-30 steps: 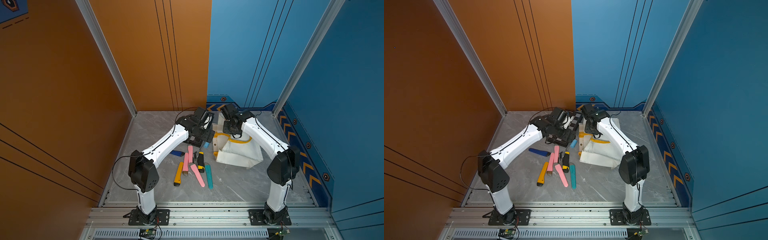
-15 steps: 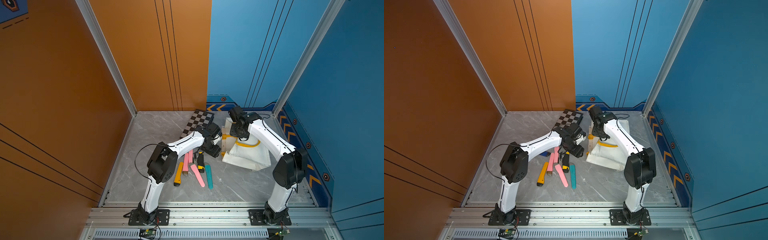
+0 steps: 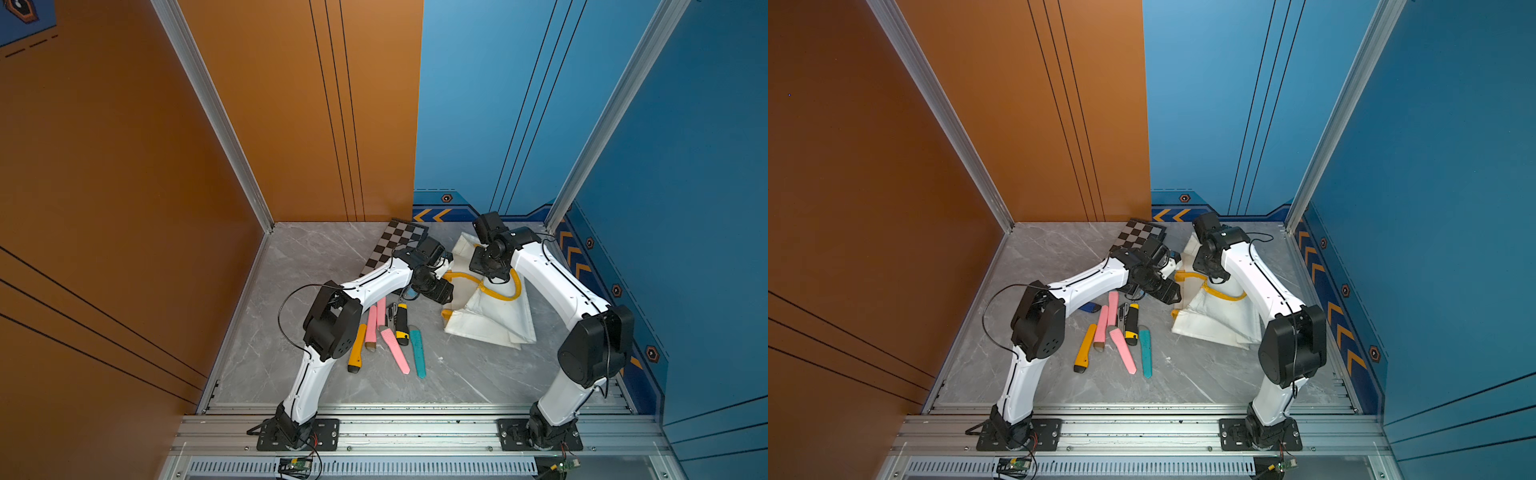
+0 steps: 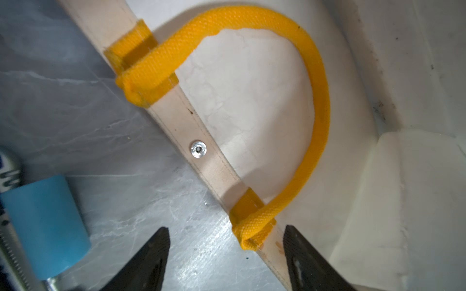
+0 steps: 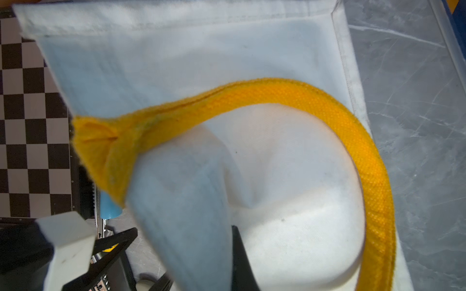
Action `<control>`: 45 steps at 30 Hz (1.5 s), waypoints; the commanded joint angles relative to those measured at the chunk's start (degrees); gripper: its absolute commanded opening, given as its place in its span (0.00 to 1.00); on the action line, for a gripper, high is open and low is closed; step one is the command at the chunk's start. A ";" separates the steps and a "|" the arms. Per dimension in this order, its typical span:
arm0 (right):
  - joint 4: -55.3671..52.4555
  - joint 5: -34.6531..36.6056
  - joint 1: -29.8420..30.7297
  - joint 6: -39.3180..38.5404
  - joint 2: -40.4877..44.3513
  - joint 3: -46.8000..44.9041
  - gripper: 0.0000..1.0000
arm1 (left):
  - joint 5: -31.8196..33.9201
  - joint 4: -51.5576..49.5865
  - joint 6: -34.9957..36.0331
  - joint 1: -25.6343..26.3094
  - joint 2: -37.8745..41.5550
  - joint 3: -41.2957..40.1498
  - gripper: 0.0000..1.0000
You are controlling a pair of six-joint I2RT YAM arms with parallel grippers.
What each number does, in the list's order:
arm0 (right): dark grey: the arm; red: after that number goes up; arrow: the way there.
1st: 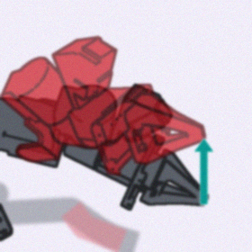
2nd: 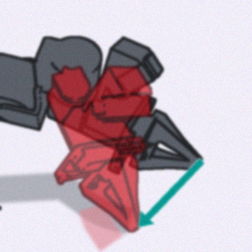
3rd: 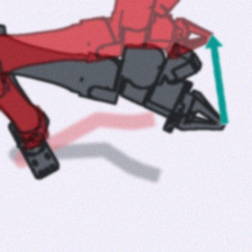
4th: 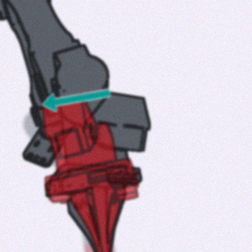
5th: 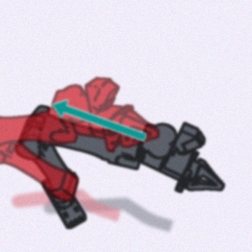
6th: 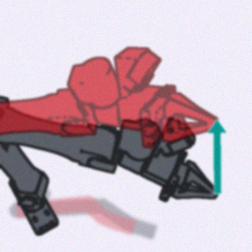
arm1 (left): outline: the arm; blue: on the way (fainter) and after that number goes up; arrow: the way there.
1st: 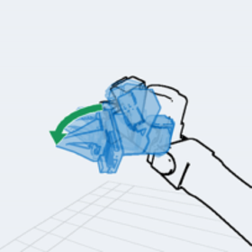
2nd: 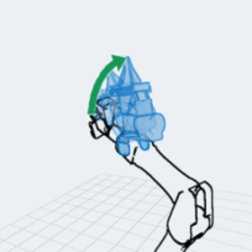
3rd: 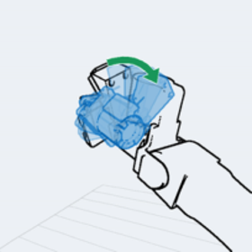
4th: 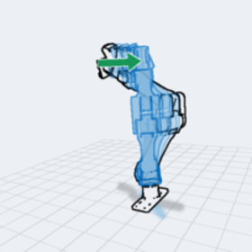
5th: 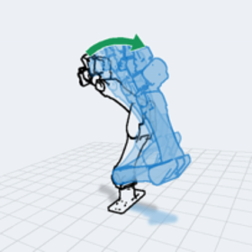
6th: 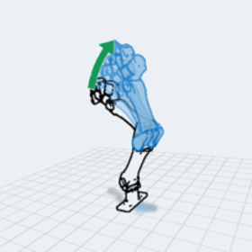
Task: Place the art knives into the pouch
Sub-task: Open the pouch at the center of the board.
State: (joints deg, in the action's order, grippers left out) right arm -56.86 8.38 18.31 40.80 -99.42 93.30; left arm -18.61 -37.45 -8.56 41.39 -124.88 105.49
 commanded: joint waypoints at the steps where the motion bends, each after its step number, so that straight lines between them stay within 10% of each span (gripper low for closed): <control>1: 1.54 -3.43 -1.40 1.61 1.72 -1.19 0.00 | -2.82 0.71 -0.80 1.79 -1.30 -1.63 0.68; 19: 6.22 -14.93 -9.19 2.13 4.49 -7.36 0.00 | 1.02 2.56 0.80 7.10 -10.64 4.37 0.63; 31: 6.90 -16.91 -13.61 1.50 7.18 -10.57 0.00 | 18.28 2.84 -5.01 7.08 -11.58 6.42 0.10; 45: 8.21 -16.35 -17.60 2.31 10.21 -17.73 0.00 | 9.71 55.15 -44.90 -9.96 12.19 -39.21 0.09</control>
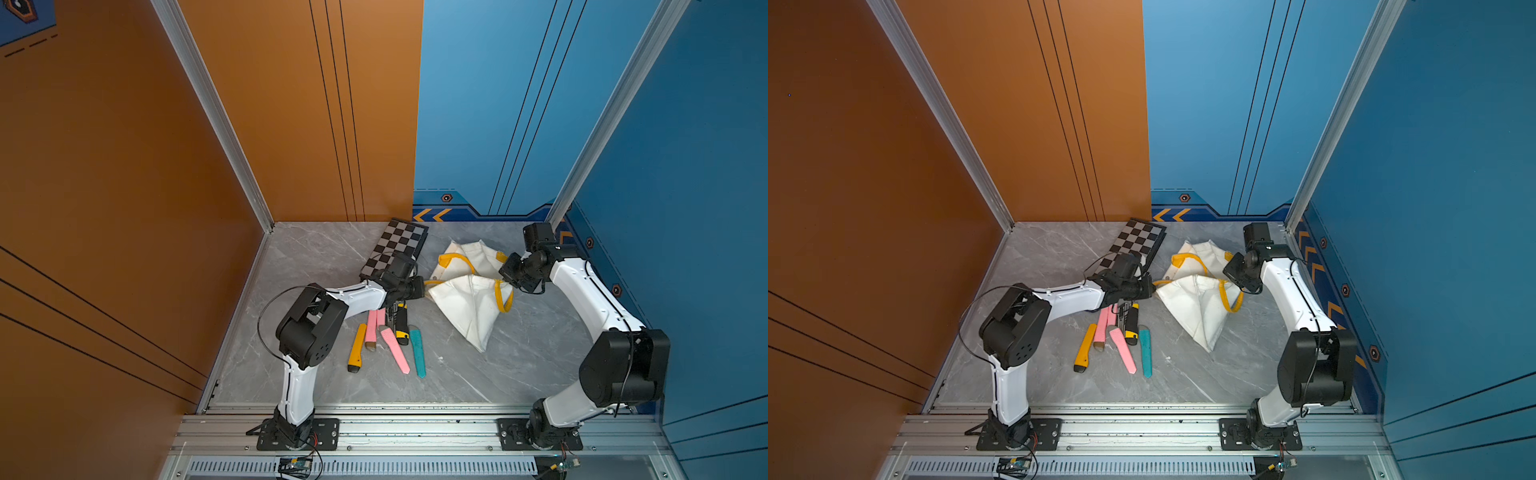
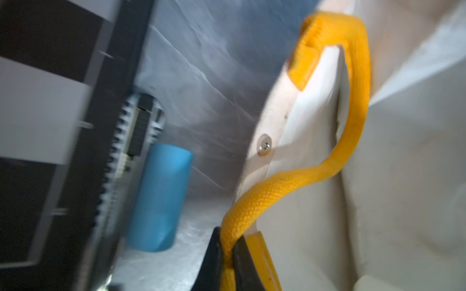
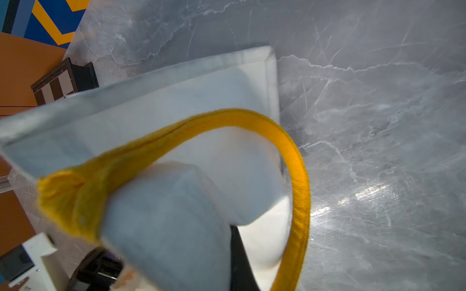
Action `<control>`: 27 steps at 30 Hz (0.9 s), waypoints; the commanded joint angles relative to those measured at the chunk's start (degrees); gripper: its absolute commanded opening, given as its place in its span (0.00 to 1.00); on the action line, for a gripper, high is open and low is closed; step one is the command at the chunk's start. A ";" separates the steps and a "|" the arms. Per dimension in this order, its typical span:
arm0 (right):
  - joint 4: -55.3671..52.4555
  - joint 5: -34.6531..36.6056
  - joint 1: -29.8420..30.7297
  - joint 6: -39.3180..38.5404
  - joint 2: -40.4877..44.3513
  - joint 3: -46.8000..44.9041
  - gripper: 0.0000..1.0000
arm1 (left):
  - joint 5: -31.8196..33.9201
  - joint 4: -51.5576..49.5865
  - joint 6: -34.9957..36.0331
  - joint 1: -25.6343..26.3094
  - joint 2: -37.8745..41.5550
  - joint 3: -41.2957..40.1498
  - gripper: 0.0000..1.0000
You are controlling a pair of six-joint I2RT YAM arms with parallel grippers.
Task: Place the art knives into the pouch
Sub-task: Open the pouch at the center of the board.
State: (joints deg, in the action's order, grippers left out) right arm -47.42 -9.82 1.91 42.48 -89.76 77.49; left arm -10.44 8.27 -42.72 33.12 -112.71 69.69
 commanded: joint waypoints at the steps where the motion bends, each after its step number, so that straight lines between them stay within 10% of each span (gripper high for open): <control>1: -1.18 1.91 -1.21 0.69 0.61 -2.30 0.00 | 1.54 10.71 -12.14 -1.75 0.07 -3.82 0.12; 11: -1.17 4.19 -1.21 0.63 4.38 -6.92 0.00 | 5.17 35.56 -31.50 -6.96 0.59 -16.95 0.39; 27: -4.43 6.08 -6.86 -0.02 17.60 -13.54 0.00 | 16.59 34.10 -30.85 -11.24 11.86 -23.64 0.49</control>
State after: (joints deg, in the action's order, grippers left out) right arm -47.11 -8.43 -3.09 43.35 -74.81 64.86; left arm -2.09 44.93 -73.60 24.64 -101.58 47.55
